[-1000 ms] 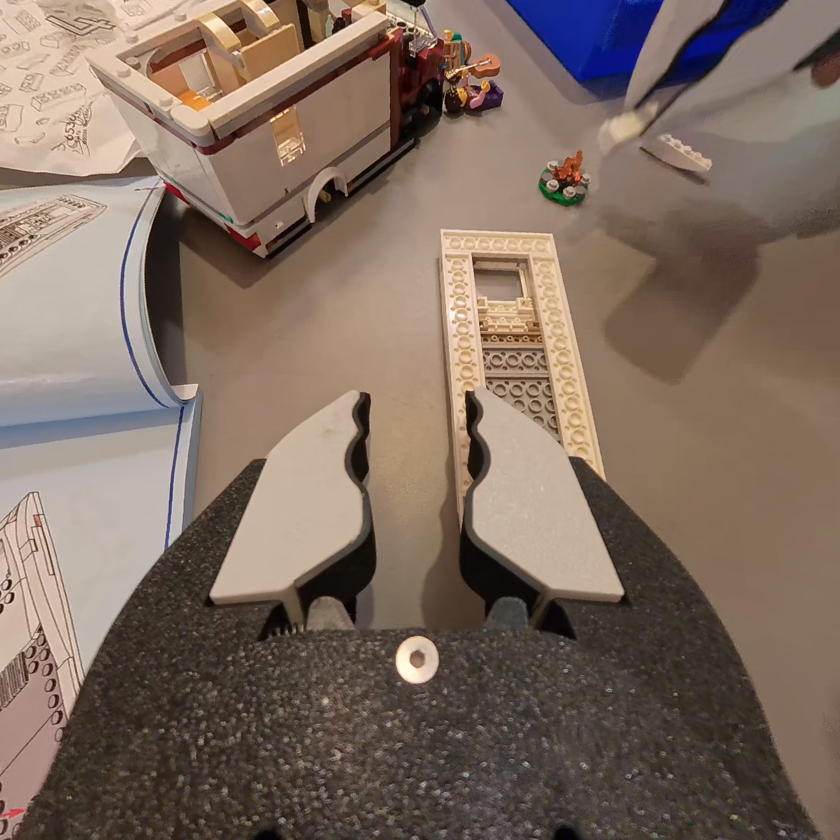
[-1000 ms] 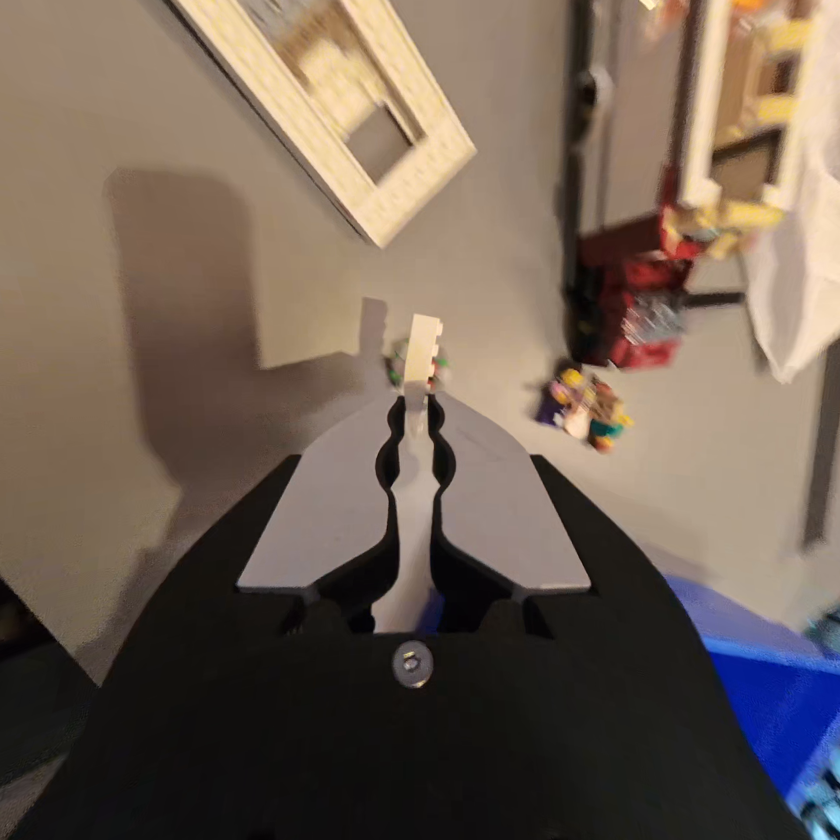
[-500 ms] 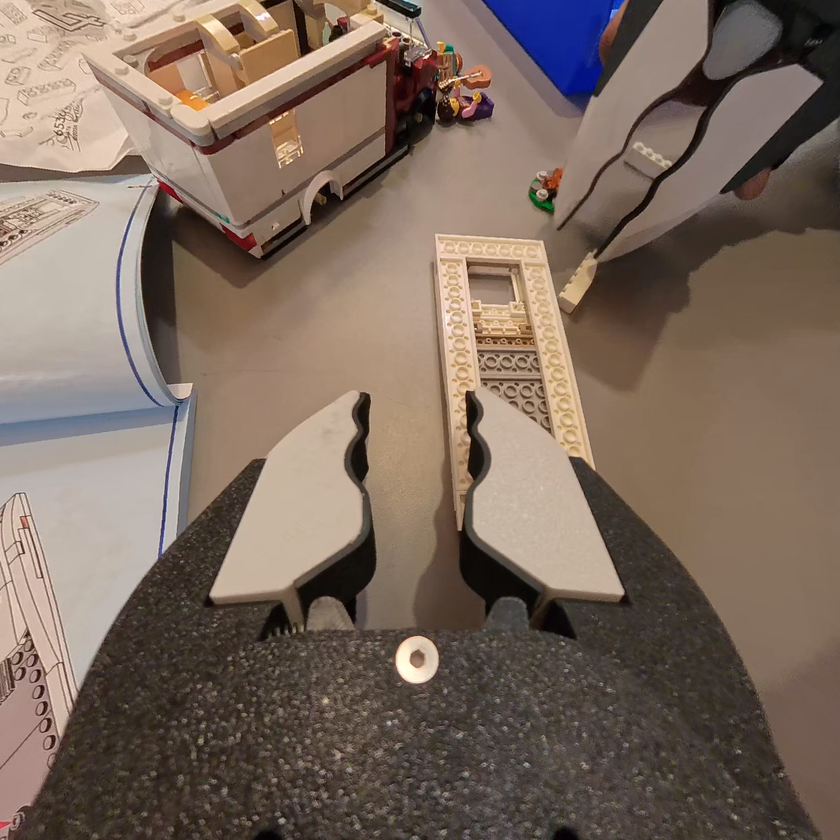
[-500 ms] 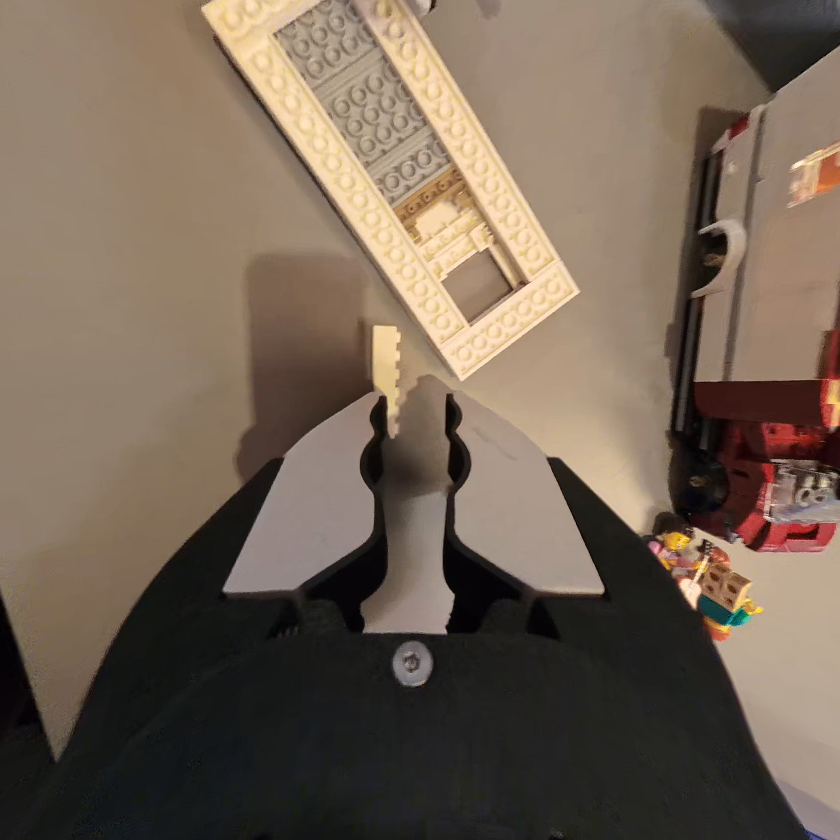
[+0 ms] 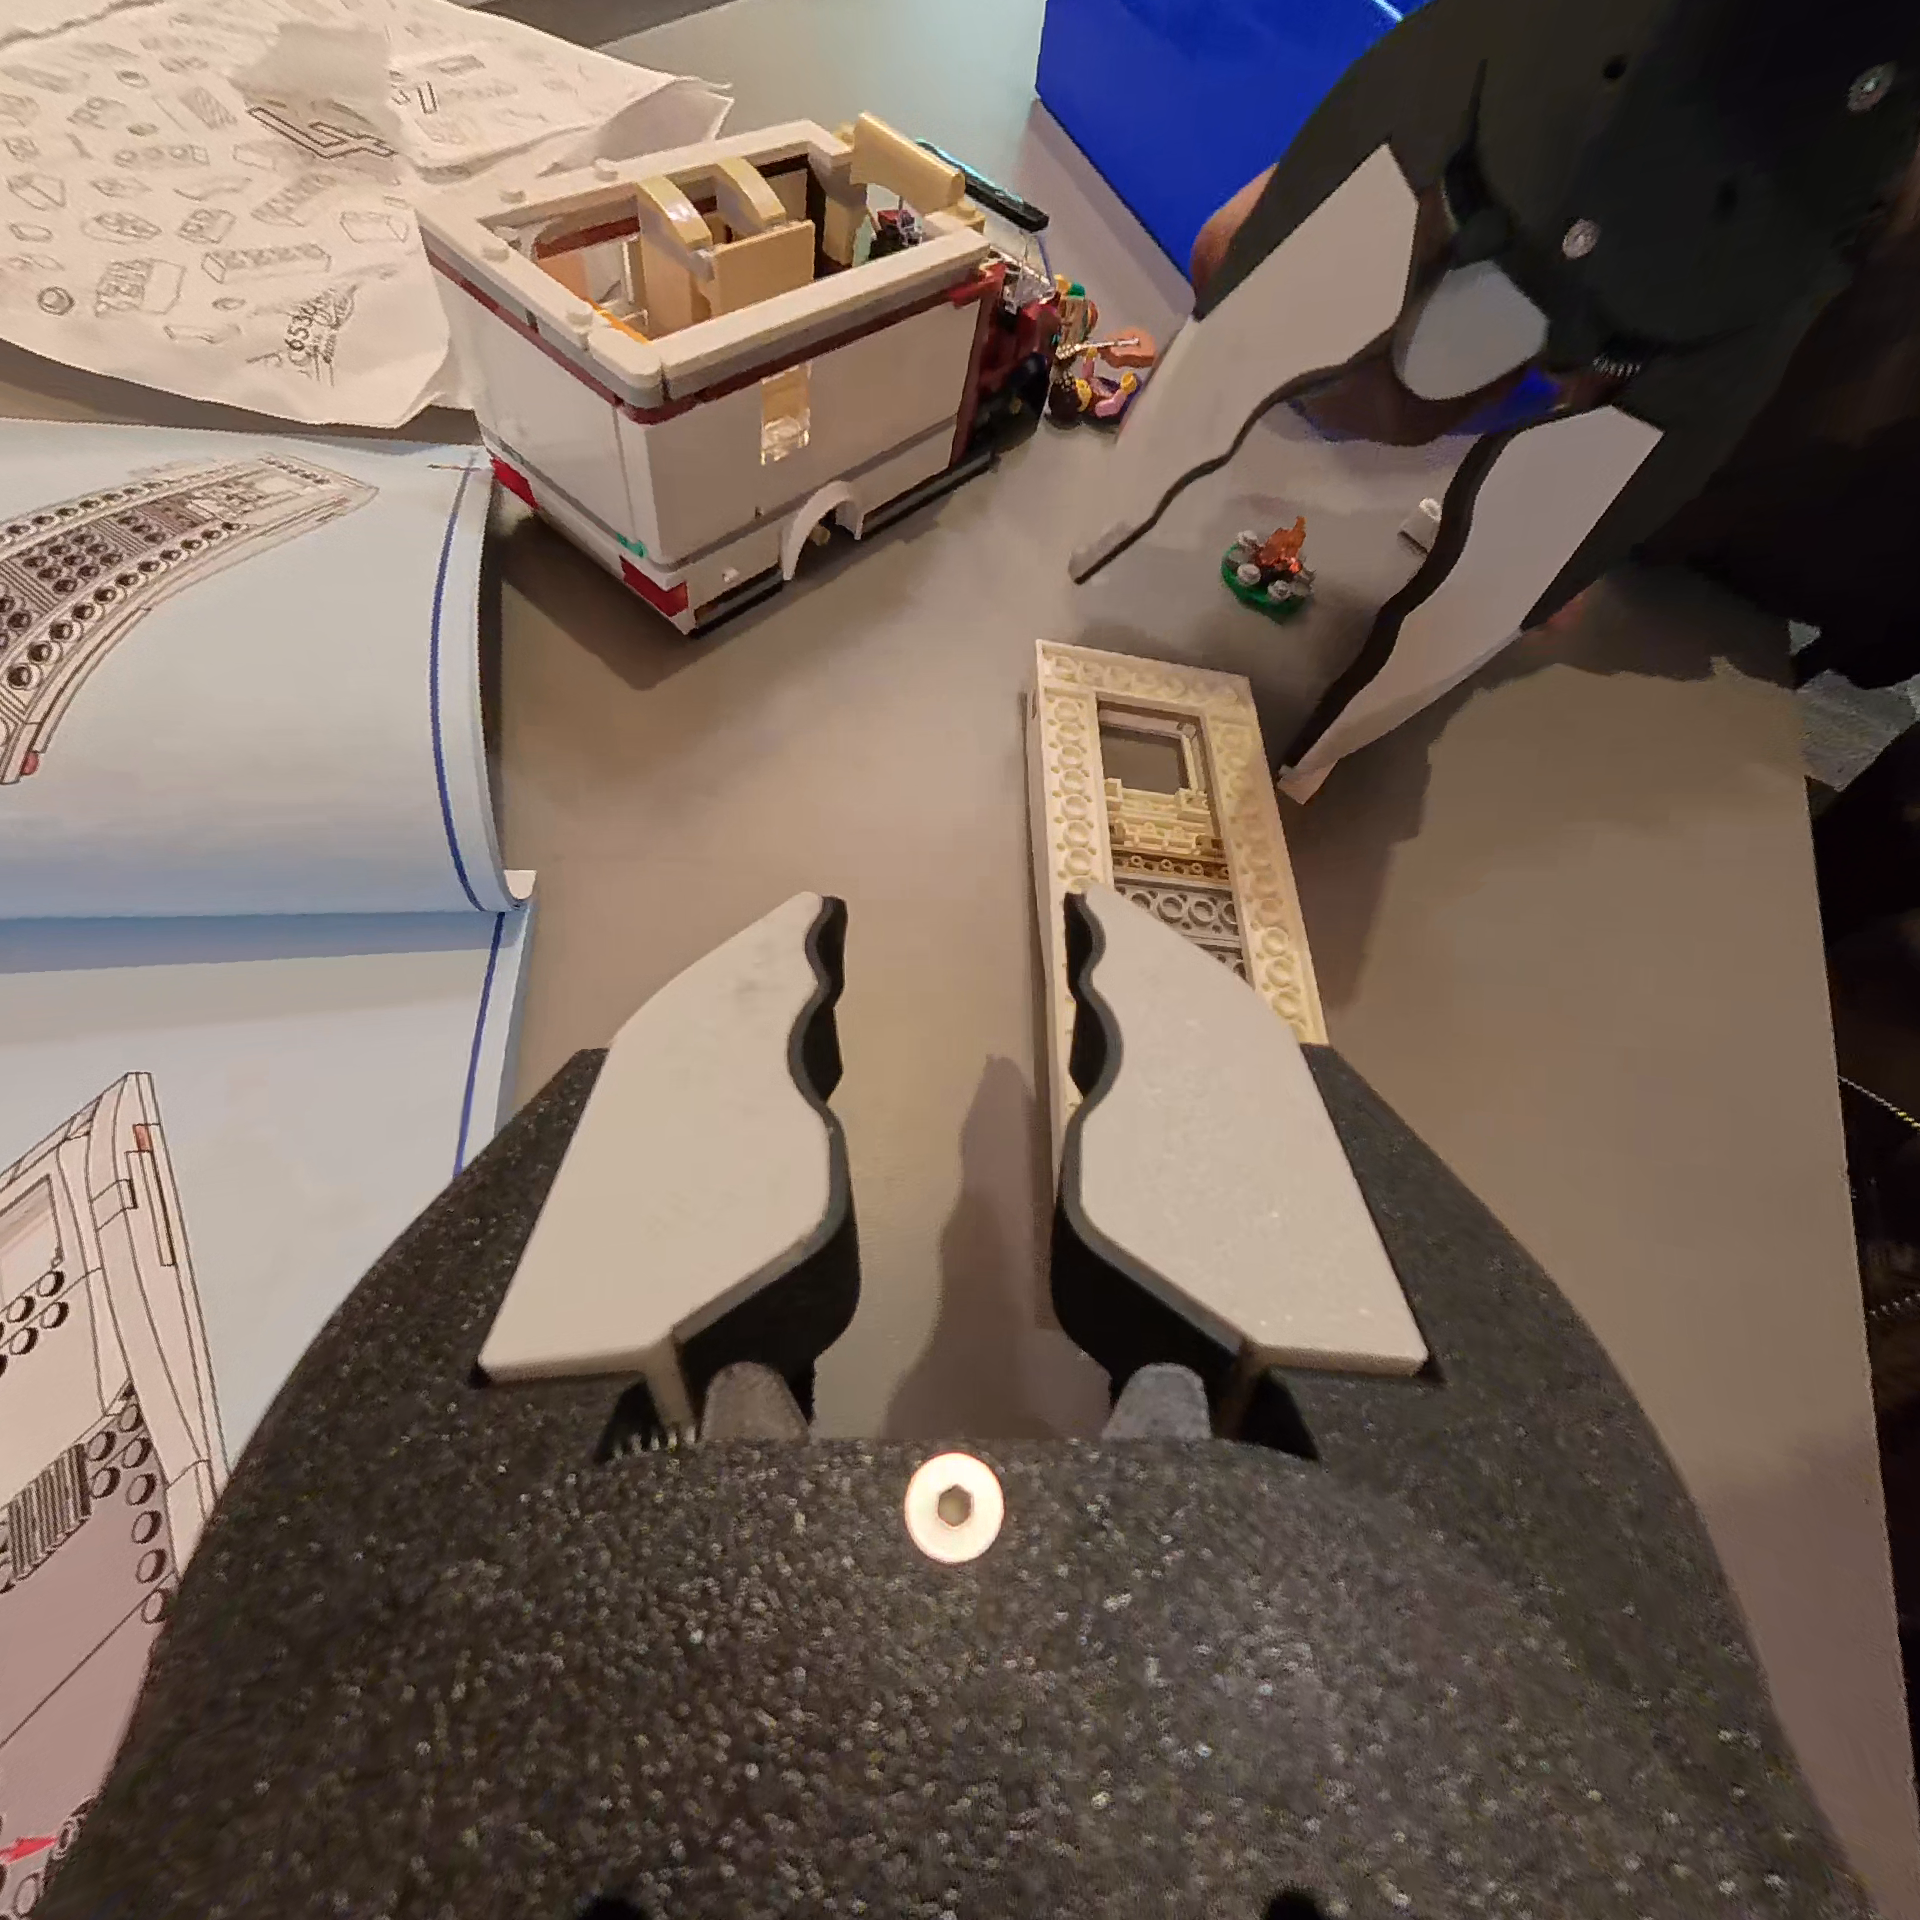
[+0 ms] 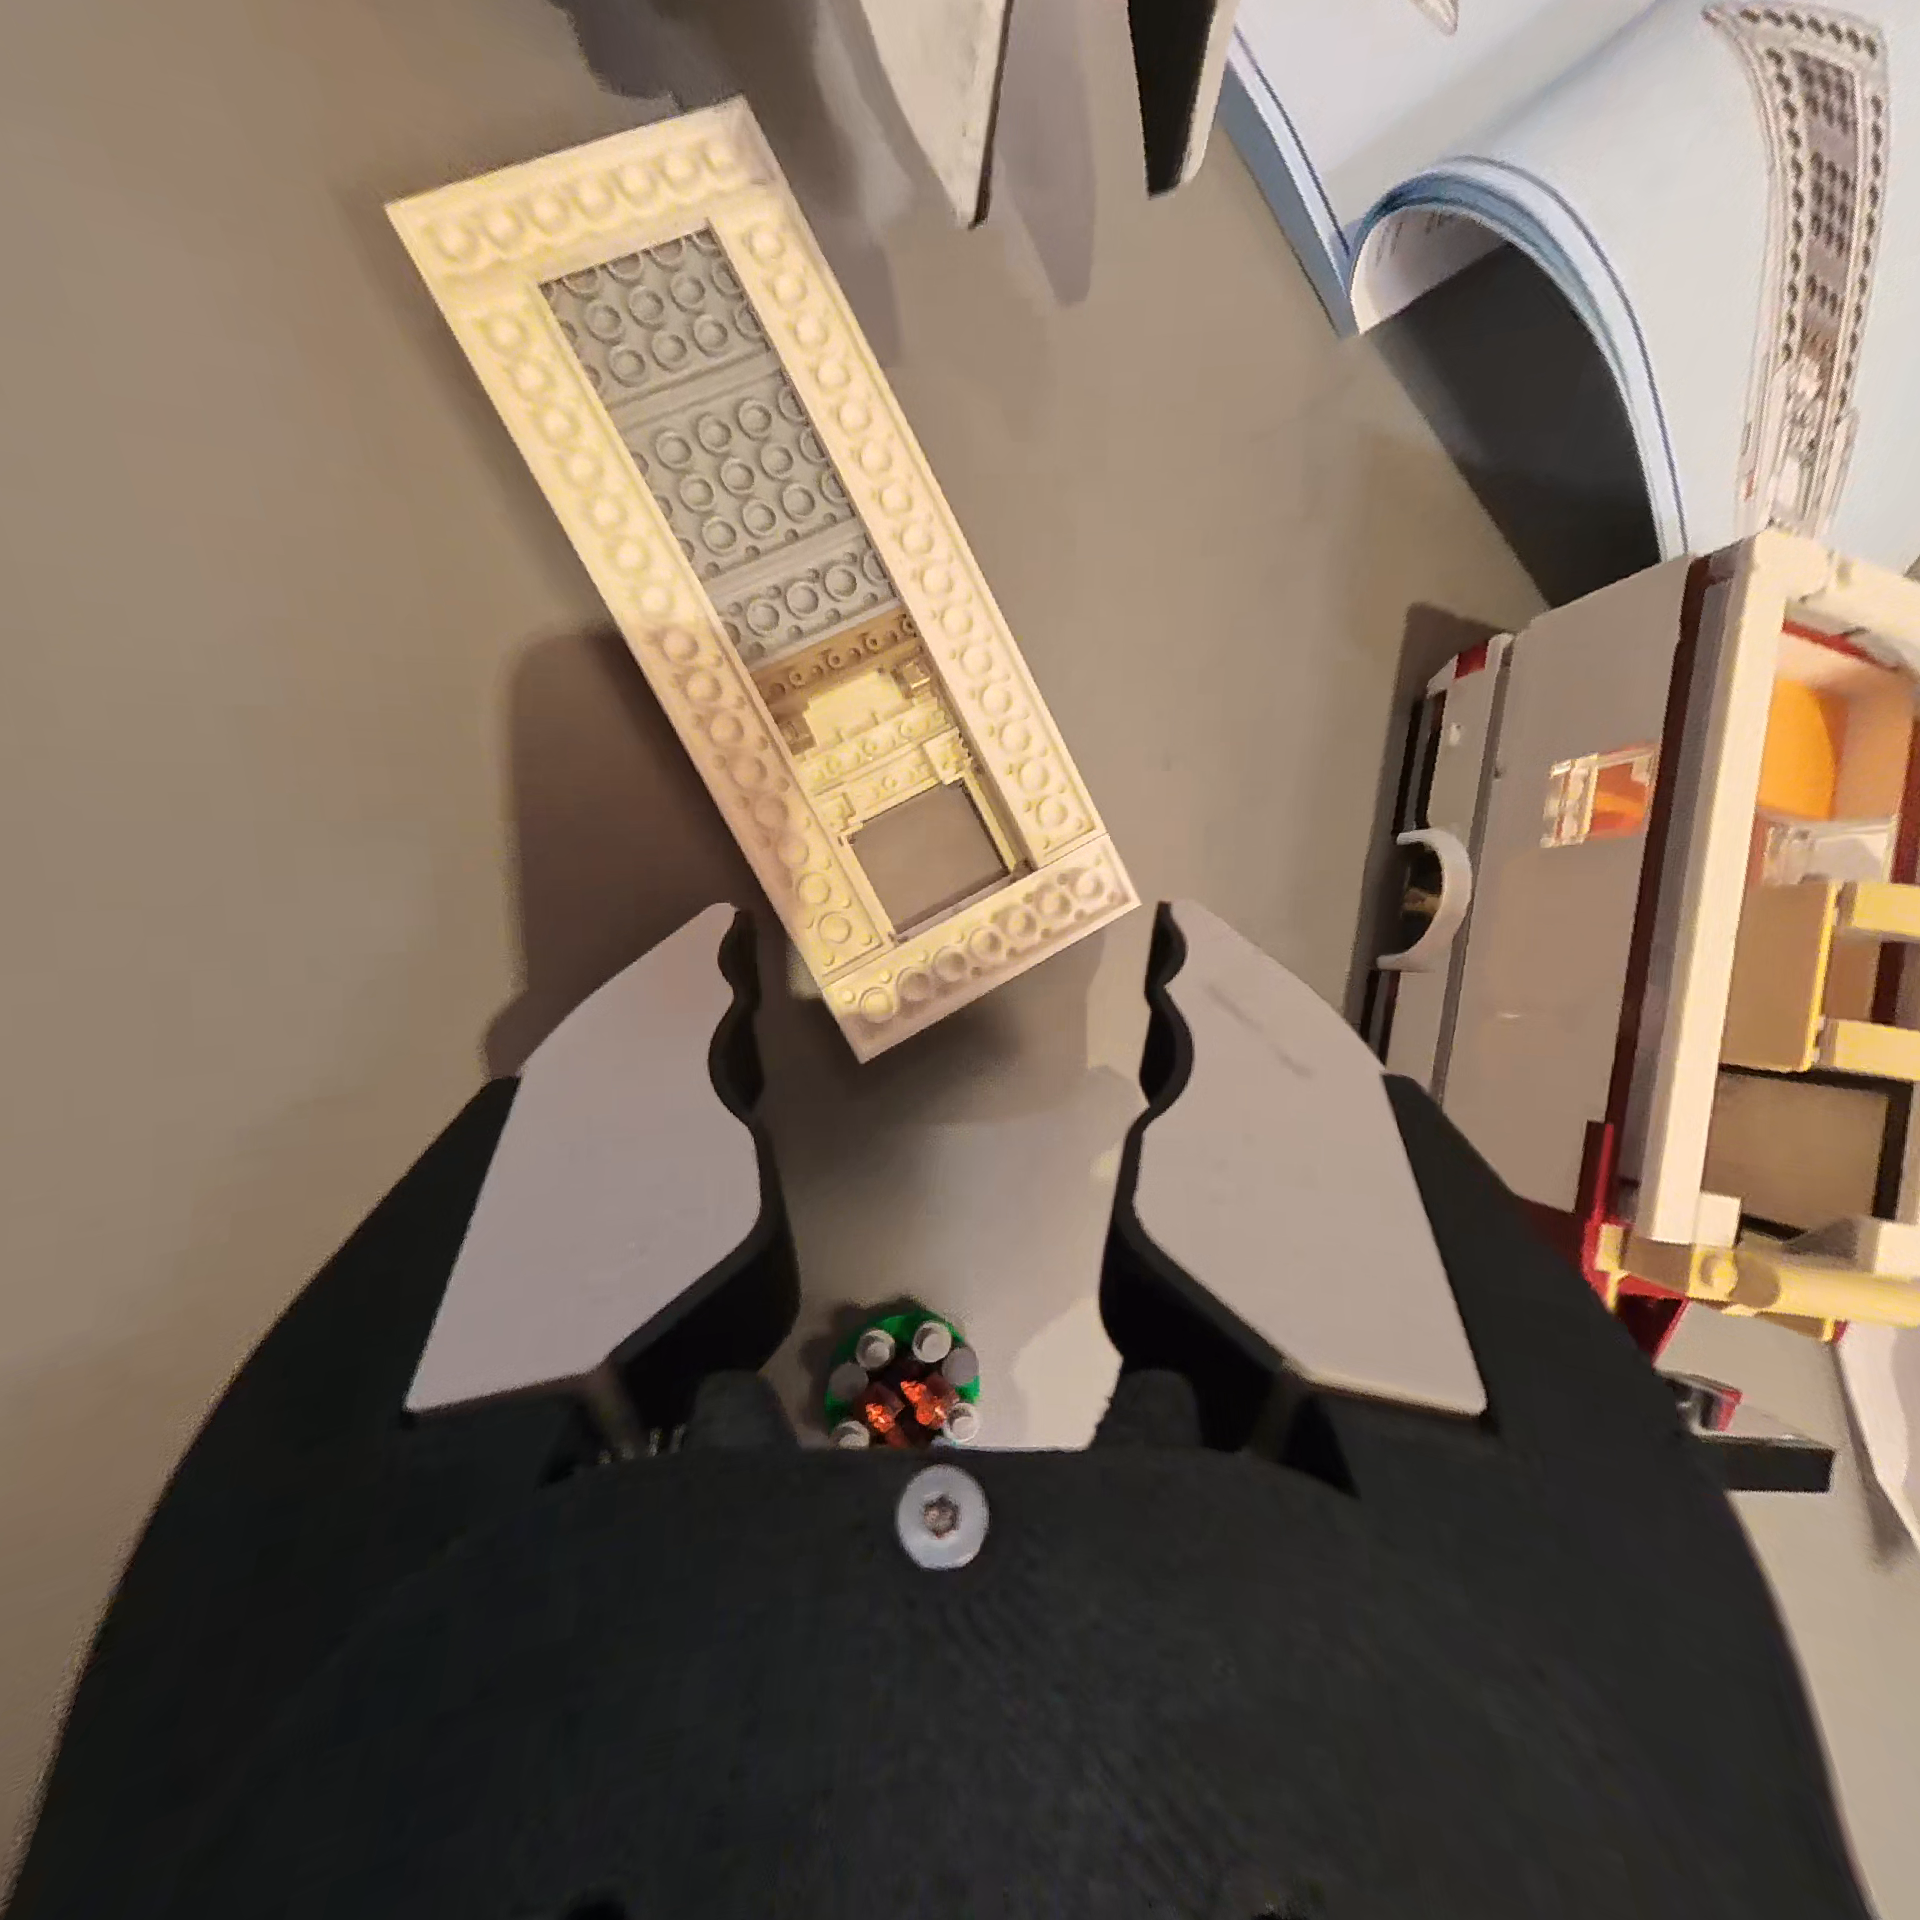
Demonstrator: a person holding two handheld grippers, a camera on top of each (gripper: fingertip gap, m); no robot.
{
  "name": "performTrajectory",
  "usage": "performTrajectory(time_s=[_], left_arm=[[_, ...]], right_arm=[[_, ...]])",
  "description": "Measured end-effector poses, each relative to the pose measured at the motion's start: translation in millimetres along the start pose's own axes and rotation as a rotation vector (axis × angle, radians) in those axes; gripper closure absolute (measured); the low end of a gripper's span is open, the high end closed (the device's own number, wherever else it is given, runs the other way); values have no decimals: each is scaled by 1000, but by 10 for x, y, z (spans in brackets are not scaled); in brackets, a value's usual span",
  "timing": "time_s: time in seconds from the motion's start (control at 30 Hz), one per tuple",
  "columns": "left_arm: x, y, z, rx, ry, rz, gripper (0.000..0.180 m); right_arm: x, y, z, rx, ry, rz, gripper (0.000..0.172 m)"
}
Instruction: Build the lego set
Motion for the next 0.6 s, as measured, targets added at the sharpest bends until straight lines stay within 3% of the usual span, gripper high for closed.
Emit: performTrajectory(time_s=[0.33, 0.6], left_arm=[[-42, -53, 33, -40, 51, -1, 139], [-30, -64, 50, -23, 55, 39, 139]], right_arm=[[-59, 21, -179, 47, -109, -18, 90], [-84, -24, -98, -86, -178, -22, 93]])
Point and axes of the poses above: each gripper's, where its closed fingertips meet, x back along the fingers, z out of its underside, y = z × x across the jaws, the point moved 7 cm from there along x, back along the fingers, and after that the axes turned 8 degrees about z, right-handed, at the moved point
